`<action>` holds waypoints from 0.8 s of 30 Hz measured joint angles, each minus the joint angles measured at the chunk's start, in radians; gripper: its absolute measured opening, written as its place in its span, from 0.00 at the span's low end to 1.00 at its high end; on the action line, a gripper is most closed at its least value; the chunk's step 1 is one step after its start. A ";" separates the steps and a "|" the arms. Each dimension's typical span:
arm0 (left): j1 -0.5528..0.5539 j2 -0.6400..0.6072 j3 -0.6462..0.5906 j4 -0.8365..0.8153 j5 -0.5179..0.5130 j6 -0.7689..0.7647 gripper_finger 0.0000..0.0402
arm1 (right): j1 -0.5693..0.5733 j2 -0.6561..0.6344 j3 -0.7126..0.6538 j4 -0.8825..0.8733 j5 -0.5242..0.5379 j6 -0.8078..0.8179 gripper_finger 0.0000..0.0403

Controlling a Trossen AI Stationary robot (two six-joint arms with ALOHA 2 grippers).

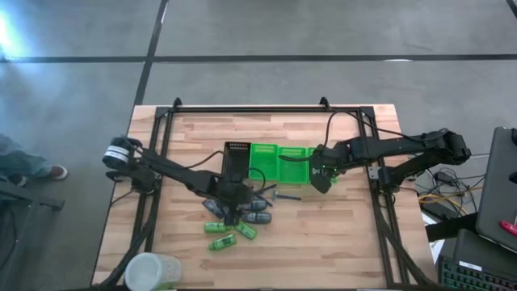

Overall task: Pick & Place Travel size toiletries
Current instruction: Put the gray deodorant into the right green basket

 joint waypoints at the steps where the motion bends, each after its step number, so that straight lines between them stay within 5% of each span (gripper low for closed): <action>1: 0.000 0.010 0.000 0.000 0.000 0.000 0.69 | 0.000 0.000 0.000 0.001 0.000 0.007 0.92; 17: 0.001 0.078 0.003 0.061 -0.051 -0.001 0.69 | 0.000 0.000 0.000 0.096 0.001 0.036 0.91; 24: 0.001 0.099 0.005 0.081 -0.053 0.027 0.57 | 0.000 0.000 0.000 0.107 0.001 0.036 0.91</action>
